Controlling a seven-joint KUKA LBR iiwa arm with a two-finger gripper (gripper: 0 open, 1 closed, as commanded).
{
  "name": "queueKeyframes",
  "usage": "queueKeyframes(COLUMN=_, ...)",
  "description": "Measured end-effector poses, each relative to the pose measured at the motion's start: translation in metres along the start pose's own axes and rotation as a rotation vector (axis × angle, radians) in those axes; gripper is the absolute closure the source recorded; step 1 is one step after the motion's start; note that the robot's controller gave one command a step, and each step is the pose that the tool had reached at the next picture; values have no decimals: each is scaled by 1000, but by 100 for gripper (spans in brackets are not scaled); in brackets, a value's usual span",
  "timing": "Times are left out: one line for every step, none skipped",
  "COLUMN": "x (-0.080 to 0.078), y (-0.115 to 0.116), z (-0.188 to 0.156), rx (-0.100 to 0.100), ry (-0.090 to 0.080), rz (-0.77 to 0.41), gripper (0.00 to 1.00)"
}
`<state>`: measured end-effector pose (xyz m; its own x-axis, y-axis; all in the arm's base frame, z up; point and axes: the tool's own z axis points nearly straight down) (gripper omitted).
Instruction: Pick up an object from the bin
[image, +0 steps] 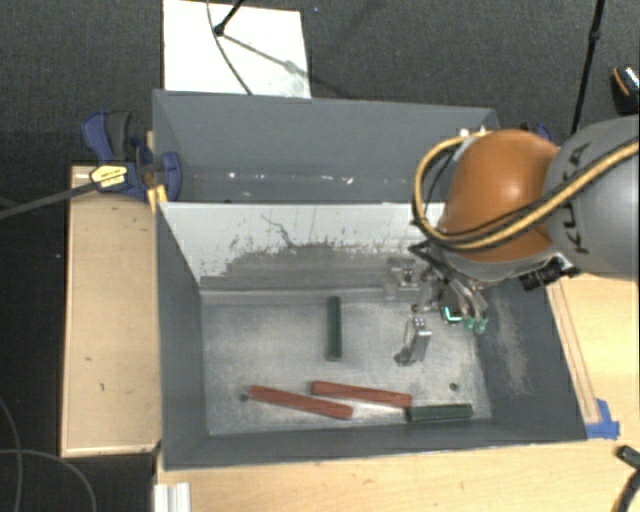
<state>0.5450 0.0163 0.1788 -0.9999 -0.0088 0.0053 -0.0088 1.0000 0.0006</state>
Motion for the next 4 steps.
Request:
queueKeyframes(x=61, y=69, z=109, rx=0, ry=-14, rz=-247, gripper=0)
queueKeyframes(x=62, y=46, z=78, rx=1, ry=-10, rz=-191, gripper=0)
queueKeyframes(x=68, y=36, z=69, rx=0, ry=-8, rz=-86, gripper=0)
queueKeyframes(x=64, y=57, z=109, rx=0, ry=-14, rz=-104, gripper=0)
